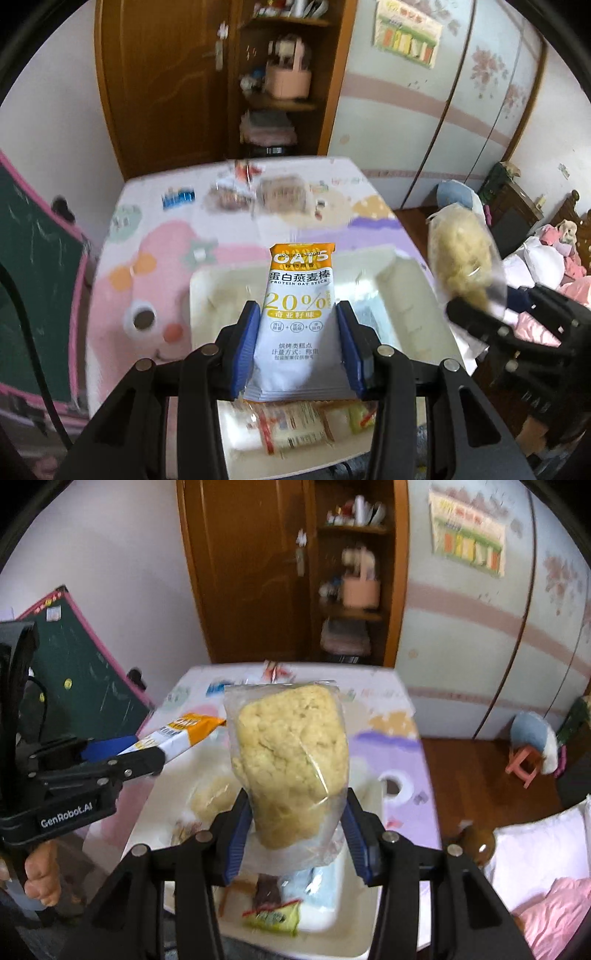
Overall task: Organize snacks
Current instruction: 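Carry both snacks into the white tray and open both grippers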
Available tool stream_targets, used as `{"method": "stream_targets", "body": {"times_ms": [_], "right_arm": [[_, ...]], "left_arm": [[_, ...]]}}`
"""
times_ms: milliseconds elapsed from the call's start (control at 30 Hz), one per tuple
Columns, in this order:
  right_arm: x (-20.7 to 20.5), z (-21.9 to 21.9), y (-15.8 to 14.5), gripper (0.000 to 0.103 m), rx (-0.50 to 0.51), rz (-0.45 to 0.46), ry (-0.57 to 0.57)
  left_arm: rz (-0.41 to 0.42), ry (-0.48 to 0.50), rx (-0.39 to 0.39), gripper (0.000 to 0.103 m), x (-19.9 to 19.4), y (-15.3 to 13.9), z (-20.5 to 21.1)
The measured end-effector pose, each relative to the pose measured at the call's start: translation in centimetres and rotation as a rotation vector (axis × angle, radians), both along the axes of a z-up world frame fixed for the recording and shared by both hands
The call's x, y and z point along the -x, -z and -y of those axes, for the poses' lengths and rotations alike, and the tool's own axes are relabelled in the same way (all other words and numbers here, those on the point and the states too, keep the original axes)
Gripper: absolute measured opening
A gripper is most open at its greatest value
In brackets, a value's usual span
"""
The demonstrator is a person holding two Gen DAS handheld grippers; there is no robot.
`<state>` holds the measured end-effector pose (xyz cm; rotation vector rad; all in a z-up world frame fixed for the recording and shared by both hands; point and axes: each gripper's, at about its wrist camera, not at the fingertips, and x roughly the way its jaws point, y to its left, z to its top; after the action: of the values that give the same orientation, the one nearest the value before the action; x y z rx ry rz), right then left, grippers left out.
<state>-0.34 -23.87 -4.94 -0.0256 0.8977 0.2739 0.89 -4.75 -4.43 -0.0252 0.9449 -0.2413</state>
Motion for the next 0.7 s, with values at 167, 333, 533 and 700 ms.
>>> {"method": "stream_targets", "body": {"times_ms": [167,333,533,700], "right_arm": [[0.4,-1.8,2.2,0.047,0.04,-0.07,-0.068],[0.8,-2.5,3.6,0.048,0.059,-0.122,-0.086],[0.7,-2.5,4.1,0.05,0.07,-0.141,-0.062],[0.5,-2.4,4.3,0.053,0.064,-0.144,-0.054]], "left_arm": [[-0.066,-0.009,-0.013,0.041,0.3,2.6,0.1],[-0.096,-0.007,-0.017,0.041,0.3,3.7,0.2],[-0.071,-0.029,-0.037,0.08,0.4,3.7,0.3],[-0.057,-0.052,-0.044,0.081,0.3,3.5,-0.1]]}}
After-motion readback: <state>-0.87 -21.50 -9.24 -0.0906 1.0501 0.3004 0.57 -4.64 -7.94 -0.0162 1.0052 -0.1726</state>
